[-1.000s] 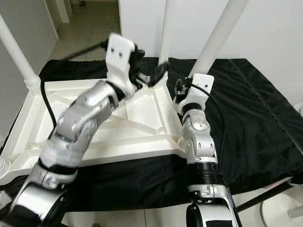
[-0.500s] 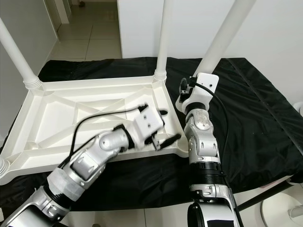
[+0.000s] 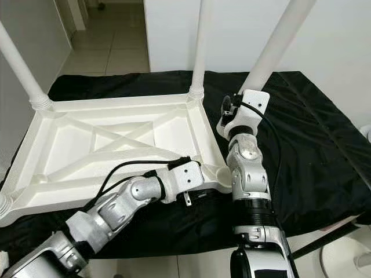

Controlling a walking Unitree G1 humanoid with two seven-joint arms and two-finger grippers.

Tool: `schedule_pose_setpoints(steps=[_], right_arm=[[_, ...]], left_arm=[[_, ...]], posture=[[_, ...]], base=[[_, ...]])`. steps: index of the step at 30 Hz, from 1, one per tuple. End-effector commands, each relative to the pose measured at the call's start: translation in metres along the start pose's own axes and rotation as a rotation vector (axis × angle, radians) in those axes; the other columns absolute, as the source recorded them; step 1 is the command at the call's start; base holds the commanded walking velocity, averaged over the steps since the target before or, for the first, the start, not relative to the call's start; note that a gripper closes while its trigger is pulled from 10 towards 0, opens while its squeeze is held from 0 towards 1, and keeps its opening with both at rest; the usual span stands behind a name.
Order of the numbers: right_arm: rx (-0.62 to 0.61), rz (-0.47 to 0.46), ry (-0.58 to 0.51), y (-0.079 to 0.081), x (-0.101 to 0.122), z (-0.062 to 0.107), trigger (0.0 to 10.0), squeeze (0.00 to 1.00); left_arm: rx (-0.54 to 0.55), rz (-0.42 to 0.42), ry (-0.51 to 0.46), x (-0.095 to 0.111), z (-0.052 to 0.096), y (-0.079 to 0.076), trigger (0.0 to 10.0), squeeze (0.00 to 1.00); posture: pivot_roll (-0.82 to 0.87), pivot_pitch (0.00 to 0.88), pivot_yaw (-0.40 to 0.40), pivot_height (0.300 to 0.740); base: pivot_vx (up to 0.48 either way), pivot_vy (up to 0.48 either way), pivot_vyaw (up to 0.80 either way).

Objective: Building children table

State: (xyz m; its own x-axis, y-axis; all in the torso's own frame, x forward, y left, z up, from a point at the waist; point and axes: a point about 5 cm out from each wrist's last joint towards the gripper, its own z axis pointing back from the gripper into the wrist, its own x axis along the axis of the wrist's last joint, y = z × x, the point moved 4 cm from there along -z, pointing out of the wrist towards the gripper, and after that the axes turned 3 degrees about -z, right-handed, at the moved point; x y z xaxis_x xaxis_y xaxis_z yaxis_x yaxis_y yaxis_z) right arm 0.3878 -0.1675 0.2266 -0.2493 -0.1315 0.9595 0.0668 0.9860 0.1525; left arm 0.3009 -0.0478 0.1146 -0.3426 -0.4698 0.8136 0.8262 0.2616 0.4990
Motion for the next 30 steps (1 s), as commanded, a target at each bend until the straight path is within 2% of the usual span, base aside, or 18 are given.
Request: schedule_pose_setpoints(steps=[1,5,6,7,9,10,11,12,14,17,21,30], right_arm=[[-0.006,0.006,-0.014,-0.002,0.005,-0.001,10.0,0.00],[-0.002,0.005,-0.008,-0.001,0.003,-0.001,10.0,0.00],[-0.001,0.006,-0.006,-0.001,0.003,-0.001,10.0,0.00],[-0.001,0.006,-0.006,-0.001,0.003,-0.001,10.0,0.00],[-0.002,0.006,-0.004,-0.001,0.002,-0.001,10.0,0.00],[-0.002,0.006,-0.004,-0.001,0.002,-0.001,10.0,0.00],[-0.003,0.007,-0.003,-0.001,0.002,-0.001,10.0,0.00],[-0.003,0.007,-0.003,-0.001,0.002,-0.001,10.0,0.00],[-0.002,0.006,-0.002,-0.001,0.002,-0.001,10.0,0.00],[0.001,0.006,0.001,0.000,0.001,0.000,10.0,0.00],[0.012,0.011,0.018,0.003,-0.004,0.002,10.0,0.00],[0.032,0.035,0.072,0.003,-0.017,0.009,10.0,0.00]], left_arm=[[0.067,-0.012,0.028,-0.004,-0.001,0.010,10.0,0.00],[0.093,-0.019,0.062,-0.009,-0.001,0.016,10.0,0.00],[0.134,-0.020,0.105,-0.017,-0.001,0.025,10.0,0.00],[0.134,-0.020,0.105,-0.017,-0.001,0.025,10.0,0.00],[0.205,-0.011,0.171,-0.028,0.001,0.041,10.0,0.00],[0.205,-0.011,0.171,-0.028,0.001,0.041,10.0,0.00],[0.235,0.007,0.188,-0.031,0.002,0.049,10.0,0.00],[0.235,0.007,0.188,-0.031,0.002,0.049,10.0,0.00],[0.289,0.021,0.204,-0.033,0.005,0.063,10.0,0.00],[0.317,0.019,0.208,-0.032,0.005,0.072,10.0,0.00],[0.333,0.024,0.203,-0.030,0.004,0.077,10.0,0.00],[0.328,0.009,0.207,-0.029,-0.002,0.074,10.0,0.00]], posture=[[-0.05,0.000,0.008,0.740],[-0.05,0.001,0.008,0.740],[-0.06,0.001,0.009,0.740],[-0.06,0.001,0.009,0.740],[-0.06,0.001,0.011,0.740],[-0.06,0.001,0.011,0.740],[-0.05,0.001,0.010,0.740],[-0.05,0.001,0.010,0.740],[-0.05,0.001,0.011,0.740],[-0.05,0.002,0.014,0.740],[-0.05,0.003,0.013,0.740],[-0.06,0.006,0.015,0.740]], base=[[0.000,0.000,0.00],[0.000,0.000,0.00],[0.000,0.000,0.00],[0.000,0.000,0.00],[0.000,0.000,0.00],[0.000,0.000,0.00],[0.000,0.000,0.00],[0.000,0.000,0.00],[0.000,0.000,0.00],[0.000,0.000,0.00],[0.000,0.000,0.00],[0.000,0.000,0.00]])
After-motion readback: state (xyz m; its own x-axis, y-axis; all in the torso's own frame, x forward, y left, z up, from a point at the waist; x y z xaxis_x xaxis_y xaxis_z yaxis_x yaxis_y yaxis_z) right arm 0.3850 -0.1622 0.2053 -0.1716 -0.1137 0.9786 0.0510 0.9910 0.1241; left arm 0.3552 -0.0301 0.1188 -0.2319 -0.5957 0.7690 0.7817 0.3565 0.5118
